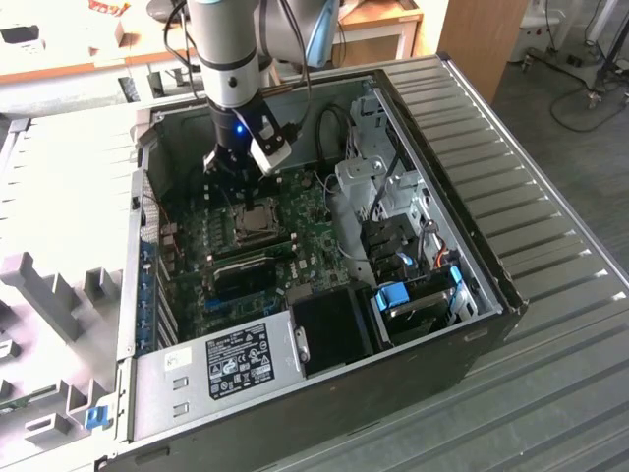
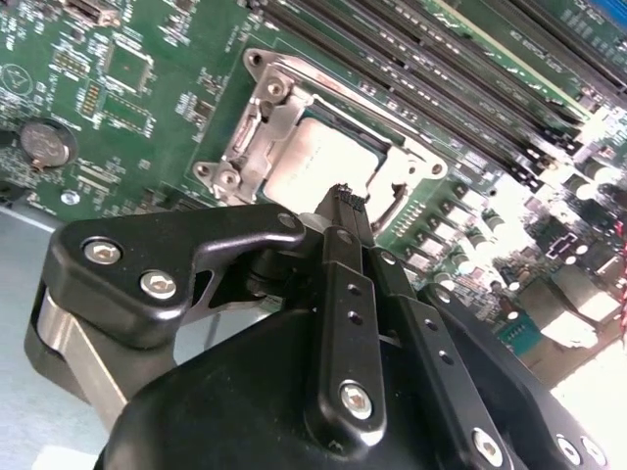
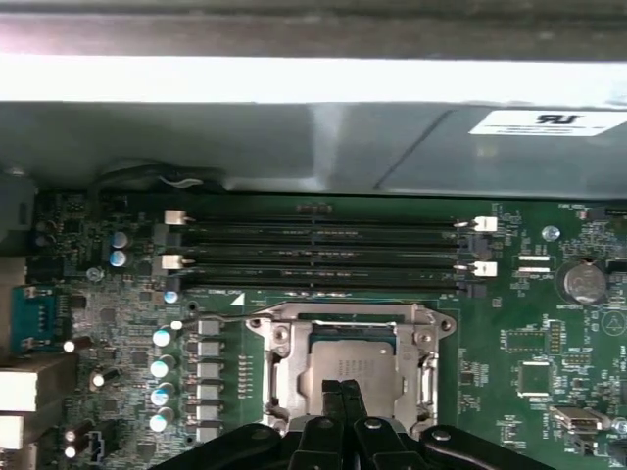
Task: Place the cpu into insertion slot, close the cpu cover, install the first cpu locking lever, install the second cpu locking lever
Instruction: 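Close the cpu cover, then install the first cpu locking lever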
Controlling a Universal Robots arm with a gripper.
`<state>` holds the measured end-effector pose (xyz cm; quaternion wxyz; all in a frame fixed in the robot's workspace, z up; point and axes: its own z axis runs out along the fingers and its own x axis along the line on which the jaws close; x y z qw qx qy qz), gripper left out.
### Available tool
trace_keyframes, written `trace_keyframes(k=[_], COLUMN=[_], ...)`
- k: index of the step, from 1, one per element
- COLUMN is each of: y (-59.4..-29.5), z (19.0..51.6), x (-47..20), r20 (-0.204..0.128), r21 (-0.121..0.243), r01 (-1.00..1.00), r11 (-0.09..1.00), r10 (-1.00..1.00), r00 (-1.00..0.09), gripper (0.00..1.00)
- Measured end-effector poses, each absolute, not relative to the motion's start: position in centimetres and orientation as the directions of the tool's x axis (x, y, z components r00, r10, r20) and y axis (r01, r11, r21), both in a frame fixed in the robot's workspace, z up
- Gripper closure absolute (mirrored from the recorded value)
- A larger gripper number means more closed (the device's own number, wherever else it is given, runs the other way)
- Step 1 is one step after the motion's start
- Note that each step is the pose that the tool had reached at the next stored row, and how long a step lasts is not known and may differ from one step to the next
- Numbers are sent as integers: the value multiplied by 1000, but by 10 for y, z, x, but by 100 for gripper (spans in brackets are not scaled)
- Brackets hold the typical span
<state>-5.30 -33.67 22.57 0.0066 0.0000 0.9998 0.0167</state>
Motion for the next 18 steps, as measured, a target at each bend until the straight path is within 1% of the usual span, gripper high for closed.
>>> trace_keyframes(k=[18], y=[-337], z=[226], x=[-50], r20=[-22], r21=[35], r01=[0], r11=[999], r10=[0], r00=[-1000], gripper=[90])
